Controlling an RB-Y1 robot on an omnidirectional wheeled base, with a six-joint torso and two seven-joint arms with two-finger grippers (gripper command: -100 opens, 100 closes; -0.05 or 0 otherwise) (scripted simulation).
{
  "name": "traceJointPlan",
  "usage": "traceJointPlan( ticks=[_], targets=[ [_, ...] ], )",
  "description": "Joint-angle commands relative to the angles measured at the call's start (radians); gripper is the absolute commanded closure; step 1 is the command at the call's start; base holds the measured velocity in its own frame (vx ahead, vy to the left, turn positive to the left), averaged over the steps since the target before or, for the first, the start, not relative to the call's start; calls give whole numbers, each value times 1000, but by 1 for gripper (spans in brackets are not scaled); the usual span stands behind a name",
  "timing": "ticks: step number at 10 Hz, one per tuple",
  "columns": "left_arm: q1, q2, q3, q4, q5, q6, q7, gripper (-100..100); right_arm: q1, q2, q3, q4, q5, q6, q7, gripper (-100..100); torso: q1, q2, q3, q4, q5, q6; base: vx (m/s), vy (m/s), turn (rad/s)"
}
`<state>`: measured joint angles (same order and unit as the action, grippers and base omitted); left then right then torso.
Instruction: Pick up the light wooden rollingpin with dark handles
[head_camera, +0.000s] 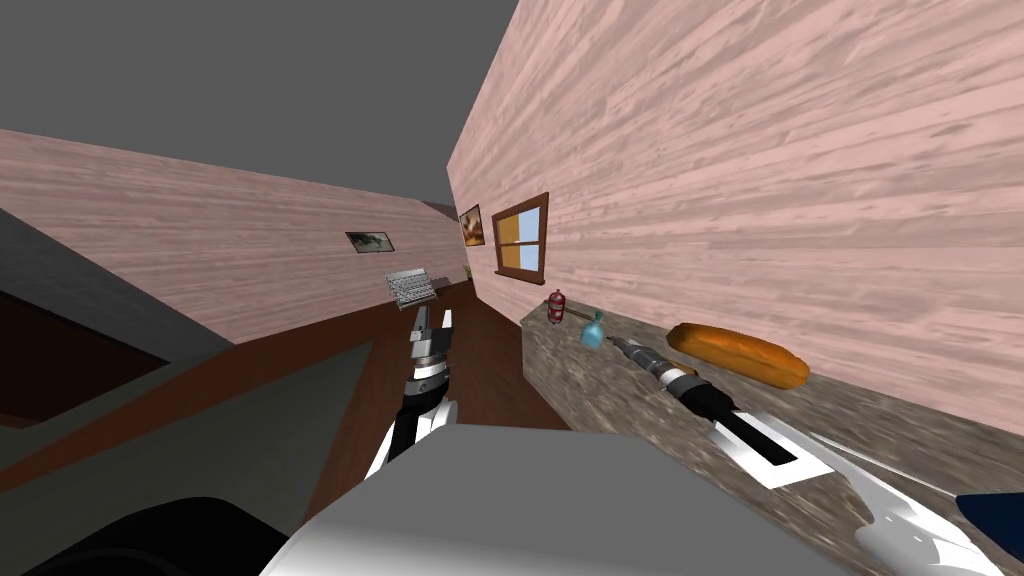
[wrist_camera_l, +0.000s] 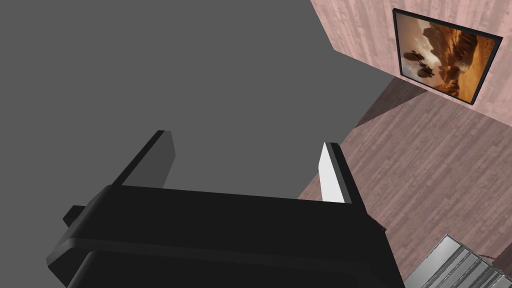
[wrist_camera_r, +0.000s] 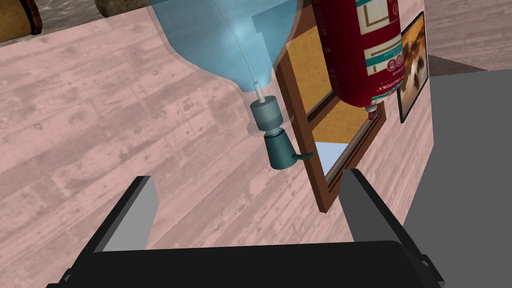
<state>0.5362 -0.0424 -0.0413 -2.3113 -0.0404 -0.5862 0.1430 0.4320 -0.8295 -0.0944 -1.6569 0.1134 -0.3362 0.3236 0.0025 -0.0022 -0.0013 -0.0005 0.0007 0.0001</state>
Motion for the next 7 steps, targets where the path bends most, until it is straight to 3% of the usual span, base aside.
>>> traceJointPlan(
  ticks=[1,2,4,5,7],
  targets=[
    [0,0,0,0,0,0,0,0,10,-50,1,44,22,3,15,-100,0,0,0,0,0,0,45,49,62],
    [0,0,0,0,0,0,0,0,10,-58,1,44,22,3,15,-100,0,-1,0,0,0,0,33,36,29],
    [0,0,0,0,0,0,0,0,26,-131,15,124,66,1,46,-100,0,0,0,0,0,0,47,53,79],
    [0,0,0,0,0,0,0,0,26,-145,15,132,66,1,46,-100,1,-1,-1,0,0,0,47,42,40],
    [0,0,0,0,0,0,0,0,46,-216,38,198,112,-5,78,-100,-1,-1,0,0,0,0,52,38,91]
  ],
)
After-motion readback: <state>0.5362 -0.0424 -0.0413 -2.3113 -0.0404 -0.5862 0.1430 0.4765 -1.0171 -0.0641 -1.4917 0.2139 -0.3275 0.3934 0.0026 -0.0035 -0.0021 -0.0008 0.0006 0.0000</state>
